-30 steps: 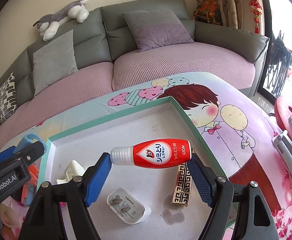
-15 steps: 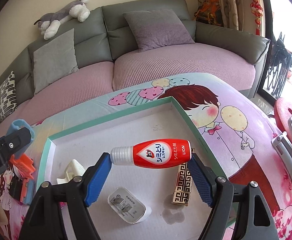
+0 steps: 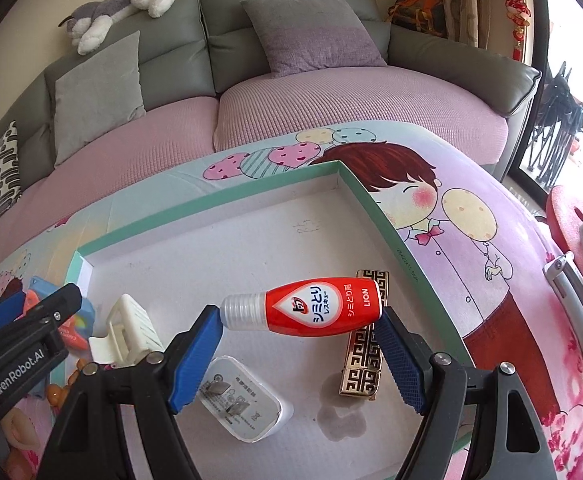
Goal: Organize rigid objects
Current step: 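Lower the red bottle into the tray and open the right tool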
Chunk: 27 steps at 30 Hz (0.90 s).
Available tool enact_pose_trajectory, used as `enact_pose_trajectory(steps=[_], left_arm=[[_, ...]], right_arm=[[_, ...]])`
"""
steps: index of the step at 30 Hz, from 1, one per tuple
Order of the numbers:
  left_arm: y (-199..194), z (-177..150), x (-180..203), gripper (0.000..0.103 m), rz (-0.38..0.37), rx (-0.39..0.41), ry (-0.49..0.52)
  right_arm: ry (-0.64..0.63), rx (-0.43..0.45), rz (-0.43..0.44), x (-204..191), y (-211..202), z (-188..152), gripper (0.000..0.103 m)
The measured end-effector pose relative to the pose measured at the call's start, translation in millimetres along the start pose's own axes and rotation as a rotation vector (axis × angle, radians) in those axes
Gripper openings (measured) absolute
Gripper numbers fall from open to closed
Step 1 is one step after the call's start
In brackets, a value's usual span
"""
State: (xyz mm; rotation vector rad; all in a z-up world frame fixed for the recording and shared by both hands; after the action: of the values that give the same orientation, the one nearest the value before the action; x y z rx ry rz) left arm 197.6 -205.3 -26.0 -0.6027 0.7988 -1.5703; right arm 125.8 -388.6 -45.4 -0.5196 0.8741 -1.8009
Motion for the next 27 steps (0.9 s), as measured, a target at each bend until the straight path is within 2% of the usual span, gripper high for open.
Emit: enact_pose_trajectory(steps=[7,17,18,20,21,23,27], left_arm=[[8,-7,6,0.075,-0.033,-0.044,-0.007],[6,-8,3,0.076,-0.009,-0.048,-0.008],[5,-7,2,0.077,-0.005,-0.049,-0.011],[4,-7,-1,0.078,0.002,-0.048,-0.016],[3,-7,-3,0.087,0.005,-0.048,-0.018],[1,-5,-7,0.09,0.022,-0.041,-0.027],[-2,-3,-14,0.09,0.016,-0.034,-0.051]], right_arm=[[-0.009,-0.007,-0.006,-2,0,-1,0.081],[-0.036,-0.01,0.016,-10,2,-2,0.082],[-0.037,-0.009,0.016,-10,2,-2,0.084],[-0.037,-0.008,0.018,-11,2,-2,0.099],[-0.037,-0.004,0.021,-11,2,-2,0.103],[-0.038,0.001,0.023,-12,1,-2,0.103],[-0.044,-0.001,0.023,-13,2,-2,0.103]])
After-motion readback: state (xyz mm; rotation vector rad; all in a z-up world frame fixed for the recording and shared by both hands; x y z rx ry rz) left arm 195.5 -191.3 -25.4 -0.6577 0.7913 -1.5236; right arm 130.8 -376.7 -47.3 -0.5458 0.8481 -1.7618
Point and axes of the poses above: each gripper's, at about its wrist camera, not at the fingertips, and y roughly the way its jaws point, x to its right, z to its top, the point moved 8 cm from there along y, roughly the way its jaws point, and after that the axes turned 3 degrees about -y, right-handed, at the moved point
